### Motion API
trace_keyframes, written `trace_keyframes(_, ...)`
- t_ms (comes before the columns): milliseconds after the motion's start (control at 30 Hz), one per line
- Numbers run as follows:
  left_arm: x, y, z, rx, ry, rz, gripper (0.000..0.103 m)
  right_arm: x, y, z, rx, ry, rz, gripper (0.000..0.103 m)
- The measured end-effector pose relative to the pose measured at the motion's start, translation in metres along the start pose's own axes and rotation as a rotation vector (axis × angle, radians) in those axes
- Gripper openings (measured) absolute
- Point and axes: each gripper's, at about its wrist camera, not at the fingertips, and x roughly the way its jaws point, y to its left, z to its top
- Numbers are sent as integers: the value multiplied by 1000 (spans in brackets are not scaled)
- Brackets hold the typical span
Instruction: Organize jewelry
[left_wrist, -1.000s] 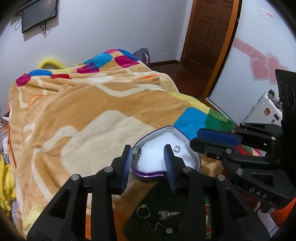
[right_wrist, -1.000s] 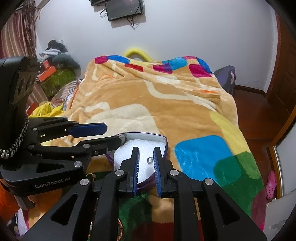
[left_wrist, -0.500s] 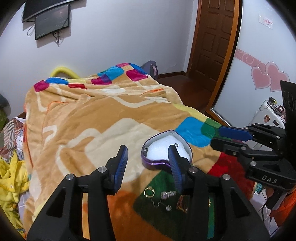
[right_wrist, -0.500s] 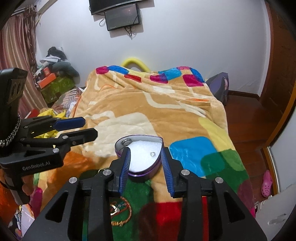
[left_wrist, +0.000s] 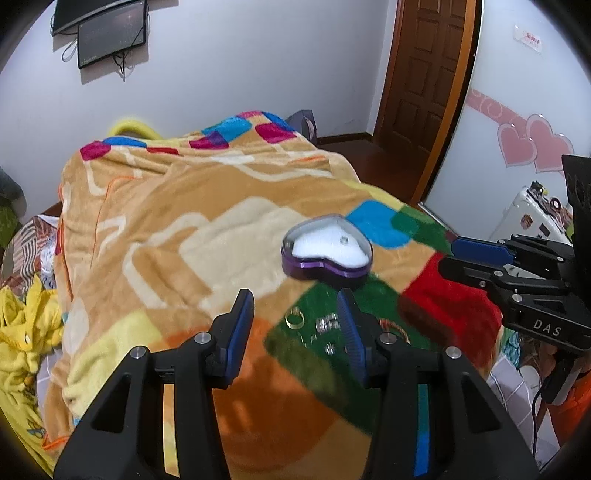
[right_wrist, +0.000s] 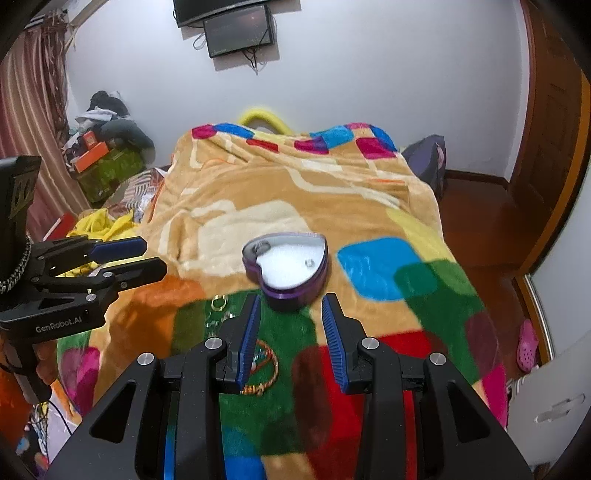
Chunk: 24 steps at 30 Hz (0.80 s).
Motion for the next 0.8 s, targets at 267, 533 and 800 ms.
trace_keyframes(267,13,-6,-33,-22,68,-27,46,15,5,-27,-4,86,-12,31)
trace_keyframes(533,25,-12,-54,-37,121,-46,40,34,13,-49,12,169,22,31)
trace_keyframes(800,39,-25,-60,-12,155,-79,25,42,10,-57,8,191,25,31)
